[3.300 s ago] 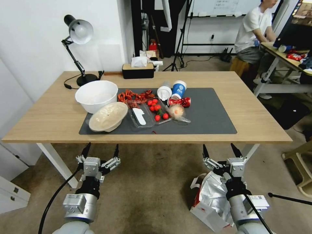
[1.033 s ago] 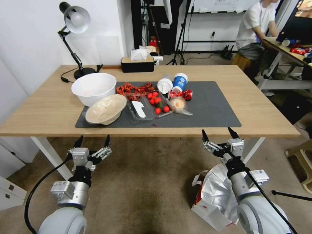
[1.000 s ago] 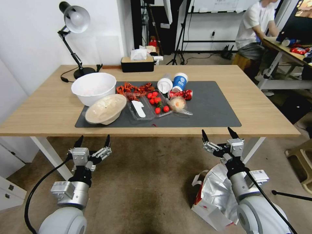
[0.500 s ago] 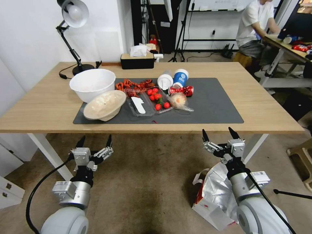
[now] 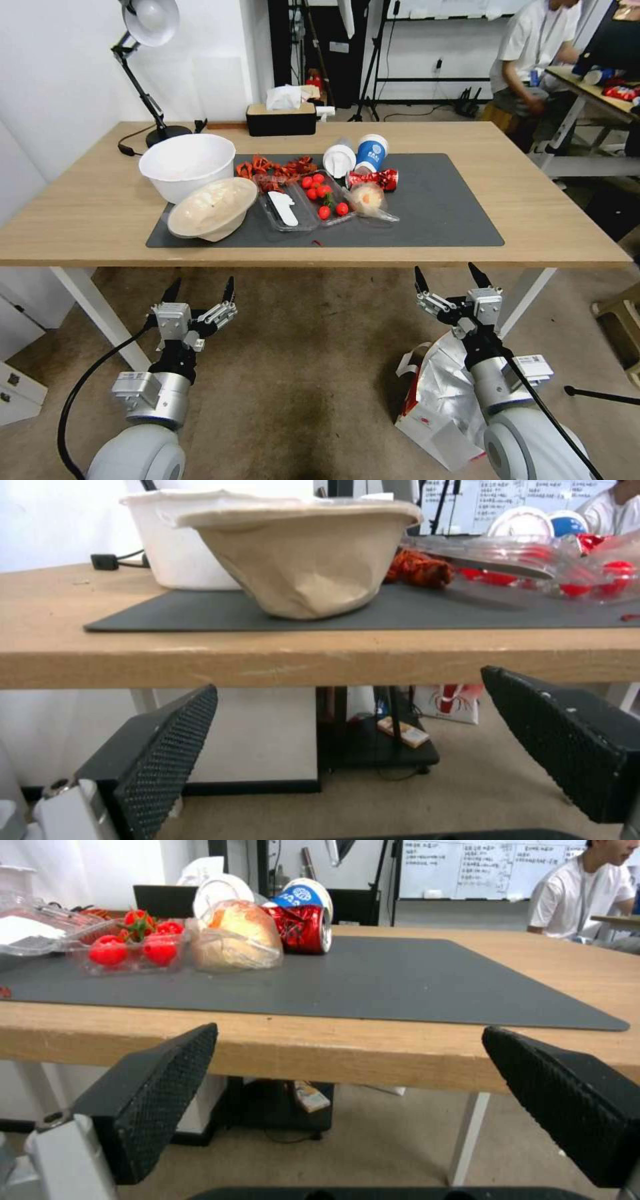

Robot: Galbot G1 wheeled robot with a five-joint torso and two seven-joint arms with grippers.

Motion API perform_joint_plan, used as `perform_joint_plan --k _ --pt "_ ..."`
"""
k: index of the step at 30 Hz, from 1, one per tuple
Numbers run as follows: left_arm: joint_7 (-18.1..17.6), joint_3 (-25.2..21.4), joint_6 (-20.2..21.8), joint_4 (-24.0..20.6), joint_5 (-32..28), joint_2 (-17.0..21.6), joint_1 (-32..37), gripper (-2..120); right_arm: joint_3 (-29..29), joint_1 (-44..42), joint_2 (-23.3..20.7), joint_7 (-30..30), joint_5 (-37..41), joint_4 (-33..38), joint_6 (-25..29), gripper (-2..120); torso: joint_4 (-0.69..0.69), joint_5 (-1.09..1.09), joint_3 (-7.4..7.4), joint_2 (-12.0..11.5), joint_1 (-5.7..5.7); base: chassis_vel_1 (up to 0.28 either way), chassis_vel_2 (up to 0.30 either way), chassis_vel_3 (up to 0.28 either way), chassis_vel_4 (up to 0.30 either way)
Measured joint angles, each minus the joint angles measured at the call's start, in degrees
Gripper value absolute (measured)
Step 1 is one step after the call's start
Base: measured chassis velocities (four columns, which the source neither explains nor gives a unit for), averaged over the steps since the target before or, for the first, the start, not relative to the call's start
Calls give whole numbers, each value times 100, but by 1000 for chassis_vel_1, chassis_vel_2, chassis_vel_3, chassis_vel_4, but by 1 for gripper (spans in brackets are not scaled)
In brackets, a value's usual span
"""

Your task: Pick up the food delivery bag from the floor and place it on the table.

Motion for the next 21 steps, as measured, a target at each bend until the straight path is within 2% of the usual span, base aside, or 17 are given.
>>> perform_joint_plan --k 21 --pt "7 -39 -2 -13 33 16 -5 99 19 41 71 2 10 12 -13 100 -1 0 -308 -520 -214 0 0 0 0"
